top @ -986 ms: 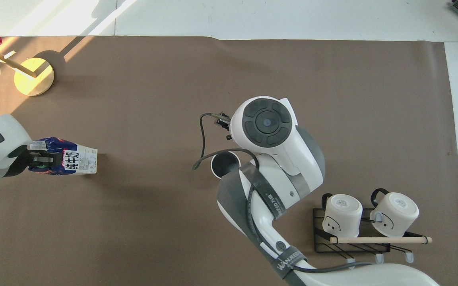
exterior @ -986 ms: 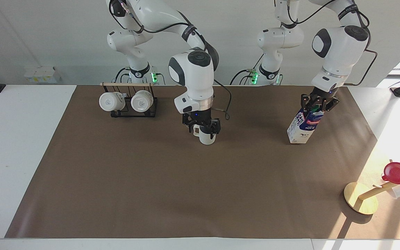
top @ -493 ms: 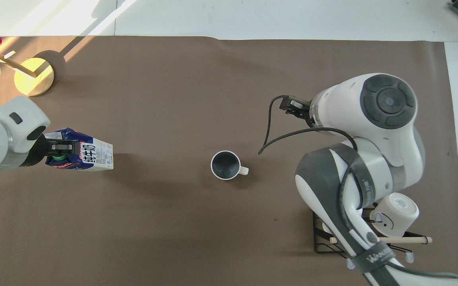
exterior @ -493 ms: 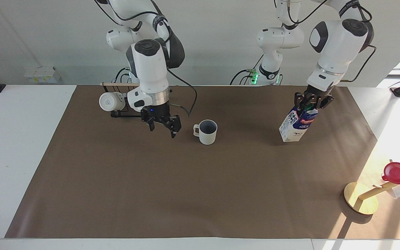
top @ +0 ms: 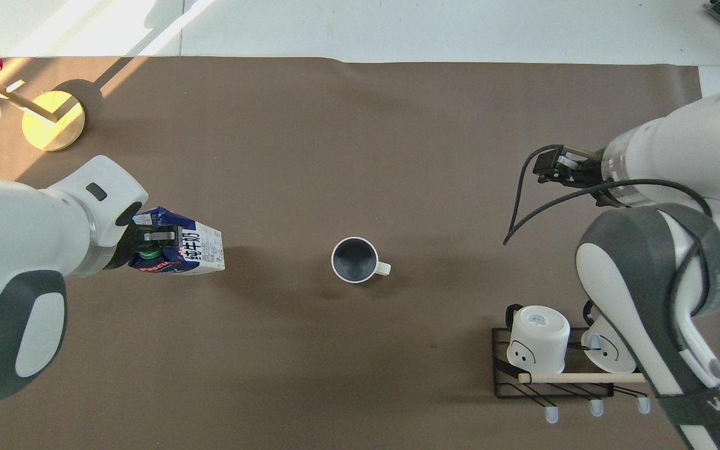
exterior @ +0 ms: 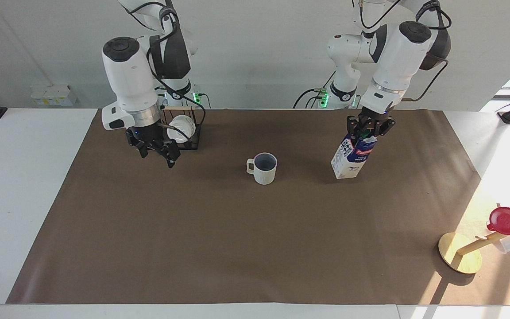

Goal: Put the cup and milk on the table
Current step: 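Carry the milk carton with the left gripper beside the white mug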

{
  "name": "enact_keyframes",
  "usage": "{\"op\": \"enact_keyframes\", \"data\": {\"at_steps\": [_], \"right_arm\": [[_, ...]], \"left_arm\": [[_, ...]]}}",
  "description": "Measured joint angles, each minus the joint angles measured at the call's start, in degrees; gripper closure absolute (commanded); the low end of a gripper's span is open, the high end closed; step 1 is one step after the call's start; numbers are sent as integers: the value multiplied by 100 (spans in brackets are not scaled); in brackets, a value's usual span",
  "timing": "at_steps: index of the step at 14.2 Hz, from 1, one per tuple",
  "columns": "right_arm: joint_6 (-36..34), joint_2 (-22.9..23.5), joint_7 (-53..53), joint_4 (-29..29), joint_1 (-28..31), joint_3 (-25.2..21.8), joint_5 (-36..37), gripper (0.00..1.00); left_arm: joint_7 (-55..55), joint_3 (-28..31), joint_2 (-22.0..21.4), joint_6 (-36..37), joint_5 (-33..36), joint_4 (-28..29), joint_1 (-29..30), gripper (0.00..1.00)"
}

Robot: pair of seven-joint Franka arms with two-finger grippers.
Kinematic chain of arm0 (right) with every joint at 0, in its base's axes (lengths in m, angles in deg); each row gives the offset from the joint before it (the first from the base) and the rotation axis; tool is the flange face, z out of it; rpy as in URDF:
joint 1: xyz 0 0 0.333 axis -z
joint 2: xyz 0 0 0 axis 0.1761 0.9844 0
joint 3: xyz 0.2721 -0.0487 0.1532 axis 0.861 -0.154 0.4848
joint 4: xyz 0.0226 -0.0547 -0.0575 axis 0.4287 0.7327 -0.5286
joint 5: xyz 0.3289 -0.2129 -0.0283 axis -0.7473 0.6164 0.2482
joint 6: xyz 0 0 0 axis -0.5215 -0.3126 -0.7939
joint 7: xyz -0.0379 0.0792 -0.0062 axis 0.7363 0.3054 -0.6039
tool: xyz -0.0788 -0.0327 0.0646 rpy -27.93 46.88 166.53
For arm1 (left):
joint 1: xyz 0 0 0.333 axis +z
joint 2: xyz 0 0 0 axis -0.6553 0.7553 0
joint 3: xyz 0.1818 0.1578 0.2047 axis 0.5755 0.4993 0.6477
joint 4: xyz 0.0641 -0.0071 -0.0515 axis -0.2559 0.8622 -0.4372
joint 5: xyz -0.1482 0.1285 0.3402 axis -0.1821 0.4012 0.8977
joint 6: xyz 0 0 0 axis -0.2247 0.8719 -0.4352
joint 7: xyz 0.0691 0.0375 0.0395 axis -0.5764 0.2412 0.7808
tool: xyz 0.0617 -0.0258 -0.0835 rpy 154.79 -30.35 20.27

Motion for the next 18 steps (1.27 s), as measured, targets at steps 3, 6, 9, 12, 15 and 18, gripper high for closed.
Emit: {"op": "enact_keyframes", "data": {"at_steps": [3, 6, 9, 12, 15, 18], "right_arm": [[-3, -212, 852, -125, 438, -3, 0, 0], [-234, -254, 1320, -478, 744, -6, 0, 0], [-1010, -264, 1349, -1019, 764, 12, 0, 0], [-1754, -266, 1457, -1476, 739, 80, -1, 0], [-2561, -242, 1649, -1898, 668, 153, -2, 0], [-2775, -161, 1861, -2075, 638, 157, -19, 0]], "left_arm": [[529, -1, 35, -6, 98, -32, -405, 53], [1346, -11, 248, -58, 313, -120, -973, 53], [1878, -18, 536, -311, 526, -175, -1370, 53], [2141, -17, 818, -612, 722, -181, -1571, 53], [2363, -19, 988, -873, 741, -183, -1654, 53], [2398, -15, 1029, -938, 749, -183, -1657, 53]]}}
